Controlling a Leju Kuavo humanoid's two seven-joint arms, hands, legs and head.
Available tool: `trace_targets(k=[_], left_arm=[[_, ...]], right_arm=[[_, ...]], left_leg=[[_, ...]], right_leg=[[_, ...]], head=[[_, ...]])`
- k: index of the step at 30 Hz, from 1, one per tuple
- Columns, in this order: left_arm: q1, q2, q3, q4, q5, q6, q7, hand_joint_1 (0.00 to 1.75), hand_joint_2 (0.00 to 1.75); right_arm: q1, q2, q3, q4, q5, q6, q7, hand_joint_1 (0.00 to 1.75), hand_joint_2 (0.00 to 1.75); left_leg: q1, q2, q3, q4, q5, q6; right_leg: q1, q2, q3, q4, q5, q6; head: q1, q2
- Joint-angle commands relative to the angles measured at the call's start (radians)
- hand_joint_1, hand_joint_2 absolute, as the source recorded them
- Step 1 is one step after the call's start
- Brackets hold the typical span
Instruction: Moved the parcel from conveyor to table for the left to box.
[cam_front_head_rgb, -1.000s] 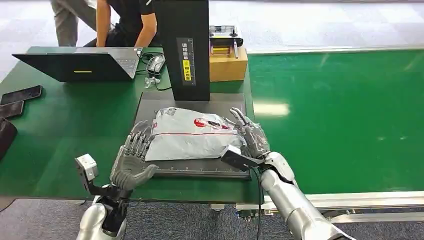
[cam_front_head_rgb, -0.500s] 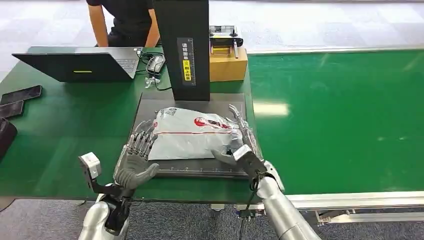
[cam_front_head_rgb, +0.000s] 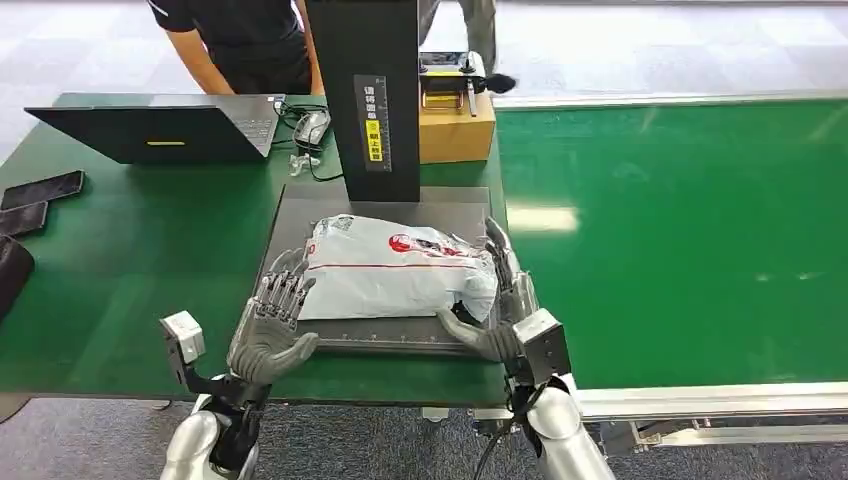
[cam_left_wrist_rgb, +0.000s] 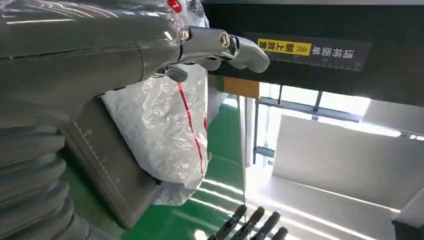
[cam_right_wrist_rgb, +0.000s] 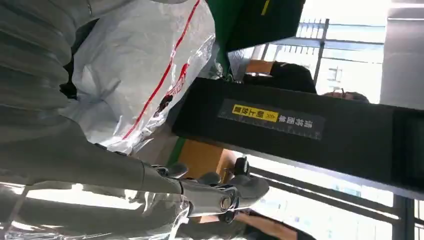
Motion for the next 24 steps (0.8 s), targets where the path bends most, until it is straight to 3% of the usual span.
trace_targets(k=[1,24], left_arm=[[-0.010,0.016,-0.012,0.024,-0.002,0.006,0.008,0.00,1.75],[0.007,0.006,0.005,0.008,-0.017,0.015,0.008,0.00,1.75]], right_arm=[[0.099,0.022,-0.092,-0.080,-0.001,-0.004,0.002,0.00,1.75],[0.155,0.031,-0.143,-0.043,0.093,-0.051,0.044,0.00,1.75]], left_leg=[[0.000,-0.003,0.001,-0.002,0.001,-0.003],[0.001,-0.001,0.001,-0.001,0.000,-0.002]], right_leg=[[0.000,-0.002,0.001,-0.001,0.000,0.002],[0.000,0.000,0.001,-0.001,0.000,0.001]], head=[[0.000,0.000],[0.000,0.000]])
